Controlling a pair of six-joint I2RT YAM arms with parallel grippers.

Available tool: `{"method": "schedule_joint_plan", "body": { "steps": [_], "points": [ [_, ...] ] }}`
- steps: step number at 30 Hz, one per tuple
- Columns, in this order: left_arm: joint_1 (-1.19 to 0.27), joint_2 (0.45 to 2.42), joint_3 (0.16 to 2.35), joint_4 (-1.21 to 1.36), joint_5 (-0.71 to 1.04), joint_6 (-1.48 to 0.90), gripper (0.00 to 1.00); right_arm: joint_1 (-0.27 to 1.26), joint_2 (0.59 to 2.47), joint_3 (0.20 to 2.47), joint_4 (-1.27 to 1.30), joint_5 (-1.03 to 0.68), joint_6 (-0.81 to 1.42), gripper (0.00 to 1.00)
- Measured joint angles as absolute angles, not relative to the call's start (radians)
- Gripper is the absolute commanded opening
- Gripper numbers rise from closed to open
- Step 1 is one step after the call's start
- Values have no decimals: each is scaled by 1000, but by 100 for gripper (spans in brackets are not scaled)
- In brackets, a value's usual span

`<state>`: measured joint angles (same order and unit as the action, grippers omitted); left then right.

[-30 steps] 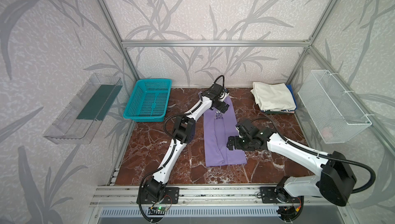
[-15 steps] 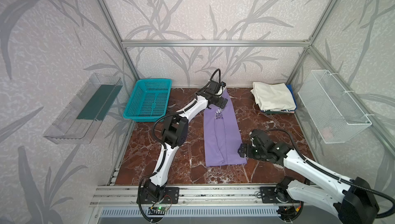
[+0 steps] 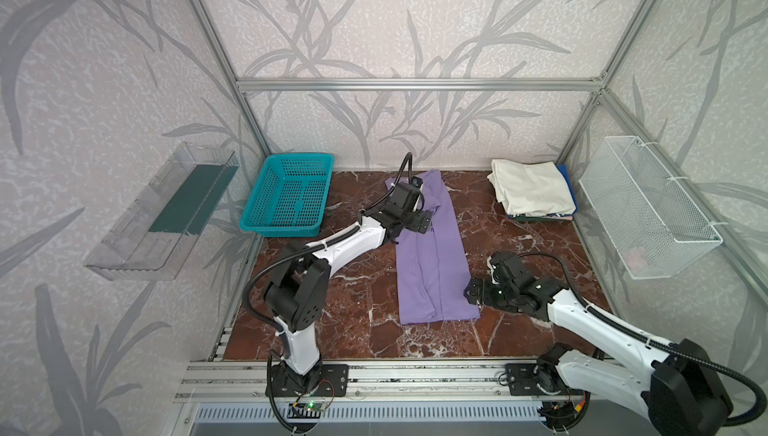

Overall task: Fold and stack the t-shirts
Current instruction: 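Release the strip and draw both grippers back toward the robot, then pinch the strip's hem end nearest the robot with both grippers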

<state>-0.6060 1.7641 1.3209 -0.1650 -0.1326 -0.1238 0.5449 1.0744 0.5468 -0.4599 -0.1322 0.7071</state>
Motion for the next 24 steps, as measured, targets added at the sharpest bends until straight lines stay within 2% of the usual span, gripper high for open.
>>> {"method": "schedule_joint_plan", "body": {
  "steps": [11,24],
  "points": [
    [-625,1398,1067,-100,-199,-269,99,519,1108,579,-411,-181,670,99],
    [-678,1098,733,-269,-173,-466,96,491,1094,576,-413,-200,663,99]
  ]
}}
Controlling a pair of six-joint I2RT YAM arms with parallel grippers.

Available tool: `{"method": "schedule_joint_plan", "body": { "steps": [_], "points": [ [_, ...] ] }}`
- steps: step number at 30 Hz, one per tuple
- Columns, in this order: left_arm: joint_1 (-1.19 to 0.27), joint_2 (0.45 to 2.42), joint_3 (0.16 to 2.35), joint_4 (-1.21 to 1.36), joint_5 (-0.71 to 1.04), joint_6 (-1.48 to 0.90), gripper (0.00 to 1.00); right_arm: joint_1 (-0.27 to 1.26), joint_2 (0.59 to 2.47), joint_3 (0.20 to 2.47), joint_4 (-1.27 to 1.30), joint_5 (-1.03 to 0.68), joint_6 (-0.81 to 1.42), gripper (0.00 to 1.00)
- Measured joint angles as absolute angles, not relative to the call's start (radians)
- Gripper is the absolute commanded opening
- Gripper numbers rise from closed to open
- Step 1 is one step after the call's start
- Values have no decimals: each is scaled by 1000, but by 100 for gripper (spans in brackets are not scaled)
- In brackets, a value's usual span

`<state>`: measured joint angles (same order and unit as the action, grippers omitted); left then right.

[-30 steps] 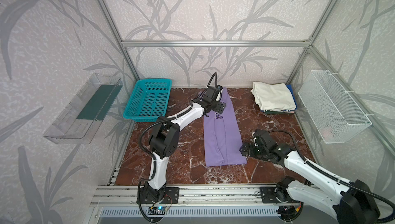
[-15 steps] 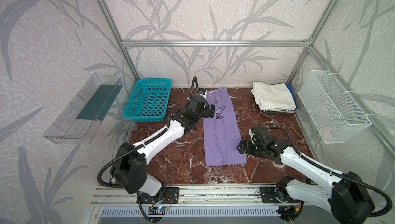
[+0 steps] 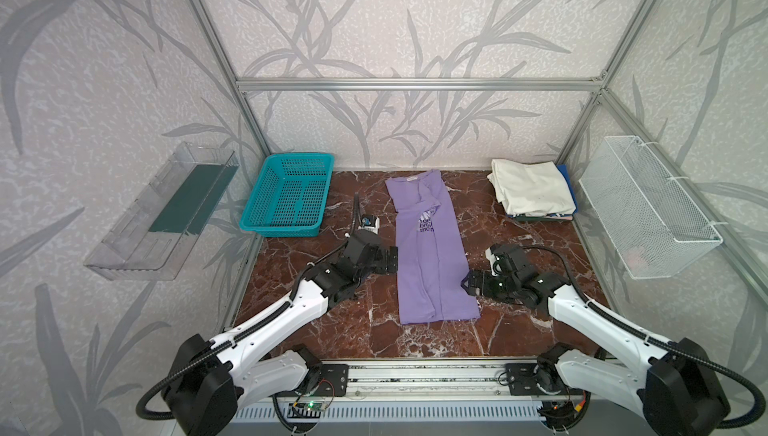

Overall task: Fold and stack the t-shirts
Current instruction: 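Pinch the strip's hem end nearest the robot with both grippers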

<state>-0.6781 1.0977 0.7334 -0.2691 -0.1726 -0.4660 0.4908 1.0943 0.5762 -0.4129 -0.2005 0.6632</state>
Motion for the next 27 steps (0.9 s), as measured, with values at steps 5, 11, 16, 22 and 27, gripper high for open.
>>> {"method": "schedule_joint_plan", "body": {
  "steps": [5,11,16,22,27],
  "points": [
    [-733,1090,659,-337,-121,-533,95,491,1135,561,-433,-213,656,86],
    [-775,1090,622,-382,-76,-590,92,492,1162,487,-412,-251,662,66],
    [-807,1097,564,-381,-49,-634,88,501,1166,461,-355,-270,670,49],
    [-870,1142,541,-361,-20,-671,85,516,1184,448,-328,-285,679,32],
    [-913,1188,532,-344,-6,-688,83,540,1159,421,-299,-289,693,32]
  ]
}}
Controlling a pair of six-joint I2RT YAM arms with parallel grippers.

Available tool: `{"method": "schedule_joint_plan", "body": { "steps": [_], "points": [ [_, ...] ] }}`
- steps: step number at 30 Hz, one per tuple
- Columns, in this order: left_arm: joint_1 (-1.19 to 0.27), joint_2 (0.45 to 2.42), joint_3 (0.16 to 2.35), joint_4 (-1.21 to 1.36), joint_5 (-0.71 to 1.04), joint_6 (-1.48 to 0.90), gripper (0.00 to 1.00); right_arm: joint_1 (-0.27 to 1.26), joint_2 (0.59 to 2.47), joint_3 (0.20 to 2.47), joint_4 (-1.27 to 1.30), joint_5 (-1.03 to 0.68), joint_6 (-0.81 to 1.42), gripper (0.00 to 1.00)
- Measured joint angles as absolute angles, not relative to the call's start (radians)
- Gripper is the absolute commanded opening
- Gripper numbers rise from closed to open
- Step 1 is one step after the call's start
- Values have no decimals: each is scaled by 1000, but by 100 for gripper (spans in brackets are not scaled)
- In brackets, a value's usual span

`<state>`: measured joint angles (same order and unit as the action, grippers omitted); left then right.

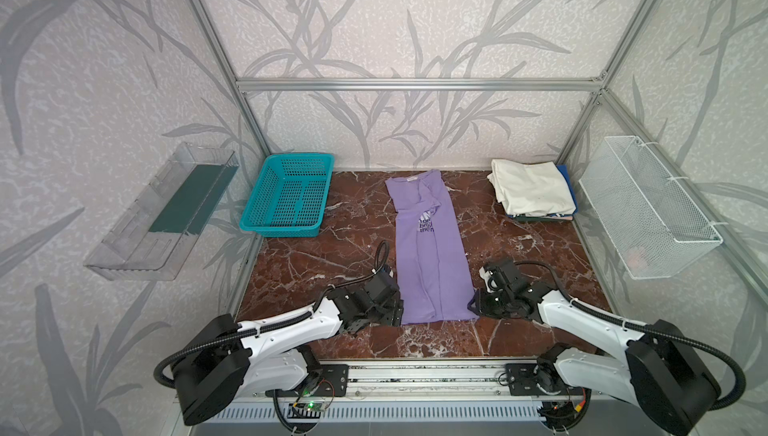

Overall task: Fold and stack the t-shirts
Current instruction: 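Pinch the strip's hem end nearest the robot with both grippers, then lift the hem end with both grippers and fold it onto the collar half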

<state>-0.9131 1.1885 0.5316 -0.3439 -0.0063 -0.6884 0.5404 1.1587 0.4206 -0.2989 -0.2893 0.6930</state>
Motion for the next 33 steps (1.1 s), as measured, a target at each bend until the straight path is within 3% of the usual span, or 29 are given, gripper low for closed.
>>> {"method": "schedule_joint_plan", "body": {
  "steps": [5,10,15,20,33],
  "points": [
    [-945,1227,521,-307,6,-704,77,566,1094,371,-282,-289,726,24],
    [-990,1290,521,-231,4,-726,65,576,1051,337,-282,-289,752,9],
    [-1050,1375,558,-171,-3,-756,19,577,1037,329,-284,-290,760,0],
    [-1117,1440,627,-224,-21,-768,2,582,1018,330,-312,-293,757,0],
    [-1213,1331,681,-418,-63,-817,0,630,773,357,-482,-295,756,0]
  ]
}}
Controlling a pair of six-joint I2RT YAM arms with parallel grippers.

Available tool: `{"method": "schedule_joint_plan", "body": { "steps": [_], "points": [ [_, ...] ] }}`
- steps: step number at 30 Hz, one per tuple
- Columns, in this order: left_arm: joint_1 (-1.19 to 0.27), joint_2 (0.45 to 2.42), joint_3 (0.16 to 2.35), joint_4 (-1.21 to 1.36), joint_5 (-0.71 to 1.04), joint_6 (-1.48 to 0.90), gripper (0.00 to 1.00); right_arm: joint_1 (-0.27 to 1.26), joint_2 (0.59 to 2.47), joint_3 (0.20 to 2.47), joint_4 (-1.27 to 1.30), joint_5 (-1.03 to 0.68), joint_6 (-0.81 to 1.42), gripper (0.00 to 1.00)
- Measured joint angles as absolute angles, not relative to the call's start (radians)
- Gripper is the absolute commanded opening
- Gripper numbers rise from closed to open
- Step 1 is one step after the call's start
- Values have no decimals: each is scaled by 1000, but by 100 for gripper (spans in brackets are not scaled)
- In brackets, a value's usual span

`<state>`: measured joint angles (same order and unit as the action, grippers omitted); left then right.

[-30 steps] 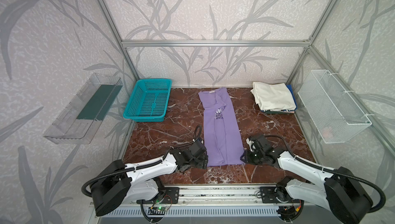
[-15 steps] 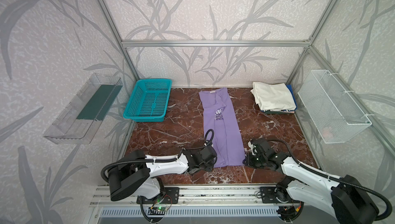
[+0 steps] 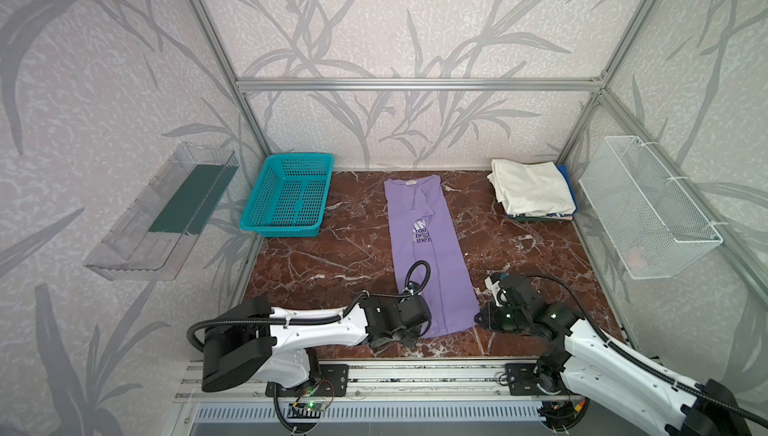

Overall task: Fold and stack the t-shirts
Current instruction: 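Lift the hem end with both grippers and fold it onto the collar half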

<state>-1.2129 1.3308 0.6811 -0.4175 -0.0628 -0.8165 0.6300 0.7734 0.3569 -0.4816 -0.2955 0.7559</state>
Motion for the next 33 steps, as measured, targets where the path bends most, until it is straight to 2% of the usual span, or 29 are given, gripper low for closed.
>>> {"method": "schedule_joint_plan", "body": {
  "steps": [8,14,33],
  "points": [
    [-1214,1234,680,-457,-112,-845,0,632,779,450,-530,-285,732,0],
    [-1191,1235,721,-513,-130,-842,0,632,837,503,-521,-267,730,0],
    [-945,1253,766,-519,-47,-775,0,598,1058,661,-477,-174,679,0]
  ]
}}
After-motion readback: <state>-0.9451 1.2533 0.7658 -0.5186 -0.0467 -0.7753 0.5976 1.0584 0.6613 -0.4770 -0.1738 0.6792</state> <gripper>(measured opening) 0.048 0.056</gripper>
